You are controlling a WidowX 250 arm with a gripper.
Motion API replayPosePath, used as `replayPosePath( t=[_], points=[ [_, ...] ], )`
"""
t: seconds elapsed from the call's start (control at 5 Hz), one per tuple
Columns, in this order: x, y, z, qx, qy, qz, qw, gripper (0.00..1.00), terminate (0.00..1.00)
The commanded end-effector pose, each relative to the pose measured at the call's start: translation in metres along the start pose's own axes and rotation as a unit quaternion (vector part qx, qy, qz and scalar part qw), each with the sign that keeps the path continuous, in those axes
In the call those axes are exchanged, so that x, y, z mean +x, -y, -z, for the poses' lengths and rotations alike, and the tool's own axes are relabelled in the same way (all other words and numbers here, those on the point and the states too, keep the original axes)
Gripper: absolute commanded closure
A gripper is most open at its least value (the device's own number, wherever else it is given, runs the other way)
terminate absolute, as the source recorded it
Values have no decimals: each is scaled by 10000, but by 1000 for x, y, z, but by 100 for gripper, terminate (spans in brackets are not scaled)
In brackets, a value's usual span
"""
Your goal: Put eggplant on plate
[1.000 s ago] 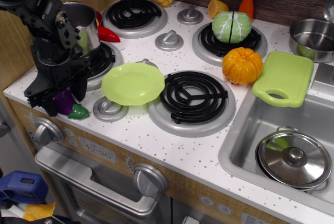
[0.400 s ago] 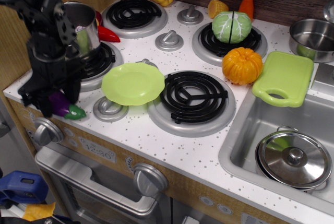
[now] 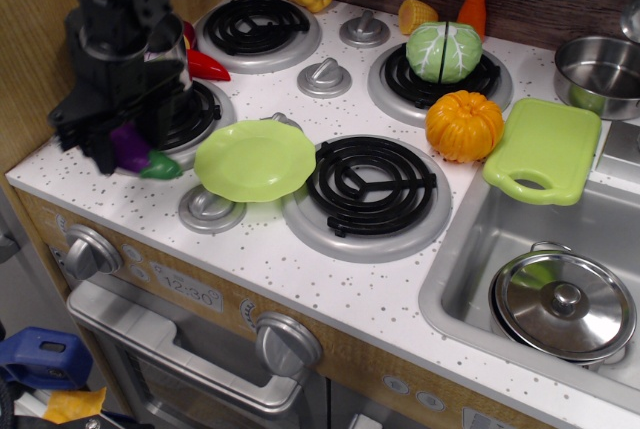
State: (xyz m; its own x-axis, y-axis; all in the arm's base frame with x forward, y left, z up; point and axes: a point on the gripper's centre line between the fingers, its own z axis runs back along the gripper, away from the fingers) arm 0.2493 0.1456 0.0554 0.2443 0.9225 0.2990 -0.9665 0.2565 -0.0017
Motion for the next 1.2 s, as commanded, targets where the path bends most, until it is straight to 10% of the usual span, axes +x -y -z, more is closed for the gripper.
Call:
replayPosePath(
  t=[0.0,0.2,1.0],
  points=[
    [-12,40,-37,-356,395,-174,9984,100,0],
    [-29,60,-32,-466,382,-175,9980,0,0],
    [-27,74,-5,-932,51,12,9956,0,0]
  ],
)
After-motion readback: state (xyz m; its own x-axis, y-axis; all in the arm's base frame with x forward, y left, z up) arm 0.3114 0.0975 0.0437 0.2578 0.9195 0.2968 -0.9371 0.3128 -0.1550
